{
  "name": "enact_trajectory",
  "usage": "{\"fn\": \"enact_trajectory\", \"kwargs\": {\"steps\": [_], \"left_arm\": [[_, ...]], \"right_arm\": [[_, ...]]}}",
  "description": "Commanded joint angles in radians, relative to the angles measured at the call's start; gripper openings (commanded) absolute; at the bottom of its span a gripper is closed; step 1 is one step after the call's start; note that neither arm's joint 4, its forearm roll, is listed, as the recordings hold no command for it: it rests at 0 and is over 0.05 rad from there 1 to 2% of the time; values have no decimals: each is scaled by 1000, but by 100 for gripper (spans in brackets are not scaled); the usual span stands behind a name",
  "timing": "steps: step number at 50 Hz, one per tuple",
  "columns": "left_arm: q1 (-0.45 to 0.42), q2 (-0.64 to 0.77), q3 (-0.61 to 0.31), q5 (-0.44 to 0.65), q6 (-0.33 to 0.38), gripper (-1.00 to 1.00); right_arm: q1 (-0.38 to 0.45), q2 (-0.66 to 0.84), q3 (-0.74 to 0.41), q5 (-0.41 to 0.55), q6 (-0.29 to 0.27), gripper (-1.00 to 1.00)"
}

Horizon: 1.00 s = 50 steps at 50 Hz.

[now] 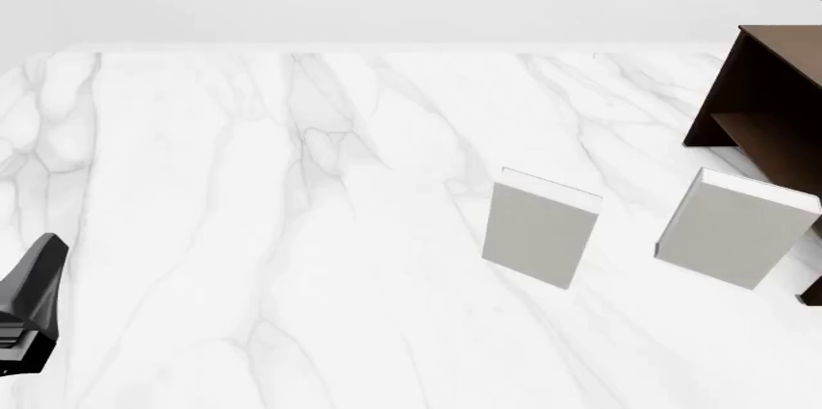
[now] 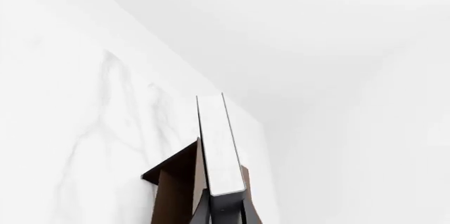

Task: Pick up the book on the left and place it on top of the shelf.

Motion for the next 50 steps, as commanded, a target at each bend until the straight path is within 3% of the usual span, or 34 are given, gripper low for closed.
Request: {"fn": "enact_trajectory", "kwargs": {"steps": [1,37,50], "left_arm": [[0,0,0,0,0,100],[0,0,0,0,0,100],[0,0,0,0,0,100]], "right_arm": [[-64,-3,-13,-17,-11,-100],[-181,58,-56,-27,-86,-100],[-220,111,-76,-58,-87,-100]]}}
